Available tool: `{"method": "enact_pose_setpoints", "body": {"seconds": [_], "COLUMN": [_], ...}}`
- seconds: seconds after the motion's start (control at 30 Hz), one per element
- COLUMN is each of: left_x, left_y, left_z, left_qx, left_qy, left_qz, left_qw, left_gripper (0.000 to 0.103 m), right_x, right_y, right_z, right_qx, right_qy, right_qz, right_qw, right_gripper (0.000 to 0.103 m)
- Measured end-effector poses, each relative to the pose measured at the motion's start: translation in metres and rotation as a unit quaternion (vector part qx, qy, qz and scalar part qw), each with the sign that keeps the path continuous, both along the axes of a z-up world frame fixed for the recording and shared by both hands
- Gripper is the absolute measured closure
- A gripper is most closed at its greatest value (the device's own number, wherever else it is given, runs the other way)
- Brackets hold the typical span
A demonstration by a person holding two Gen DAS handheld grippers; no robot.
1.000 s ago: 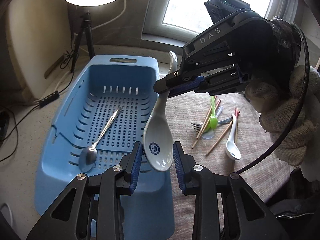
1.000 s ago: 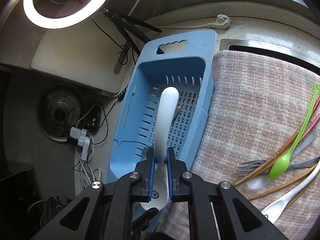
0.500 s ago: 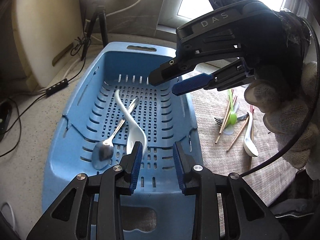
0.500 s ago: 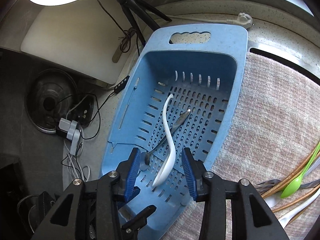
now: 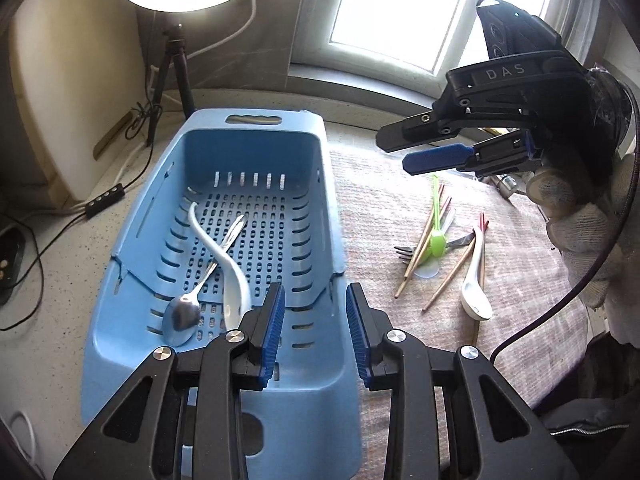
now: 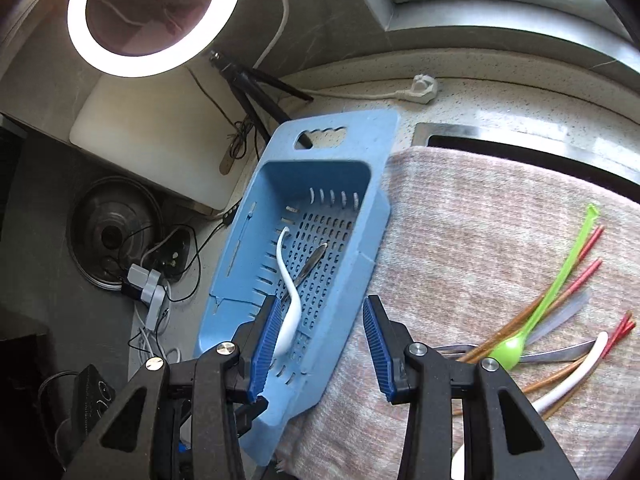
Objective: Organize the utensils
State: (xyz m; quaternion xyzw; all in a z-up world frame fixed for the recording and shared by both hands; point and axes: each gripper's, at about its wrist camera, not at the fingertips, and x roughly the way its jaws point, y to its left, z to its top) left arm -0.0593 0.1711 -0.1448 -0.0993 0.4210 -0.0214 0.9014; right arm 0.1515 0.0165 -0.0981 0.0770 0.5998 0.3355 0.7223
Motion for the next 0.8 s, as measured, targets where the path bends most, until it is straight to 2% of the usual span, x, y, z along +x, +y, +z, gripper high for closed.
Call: {"method": "enact_pose_setpoints", "body": {"seconds": [0.13, 0.23, 0.37, 0.53, 0.67, 0.8], "left_x": [0.005, 0.011, 0.021, 0.032, 0.034, 0.034], "left_y": [-0.020, -0.038, -0.066, -0.103, -0.125, -0.138], "left_z": [0.004, 0.004, 0.001, -0.006, -0.013, -0.022], "left_qx": [0.001, 0.000, -0.005, -0.011, -0.013, -0.009], "left_qy": [-0.005, -0.004, 0.002, 0.016, 0.026, 0.042], "left_qz": [-0.023, -0.043, -0.078, -0.120, -0.143, -0.156], "left_qw": [0.9997, 0.9991, 0.9970, 0.9926, 0.9892, 0.9869], "left_gripper": [0.073, 0.073, 0.073, 0.073, 0.064, 0.064], "right_x": [0.007, 0.009, 0.007, 0.002, -0.006, -0.013], "right_y": [-0.050, -0.086, -0.130, -0.175, -0.193, -0.202], "right_z": [0.013, 0.014, 0.007, -0.016, -0.033, -0.051], "right_qx": [-0.017, -0.029, -0.035, -0.025, -0.017, -0.008], "right_qy": [-0.053, -0.056, -0.036, 0.015, 0.043, 0.072], "right_qz": [-0.036, -0.055, -0.085, -0.119, -0.134, -0.144], "right_qw": [0.998, 0.996, 0.995, 0.992, 0.990, 0.987], "right_gripper": [0.063, 0.063, 0.063, 0.063, 0.063, 0.063]}}
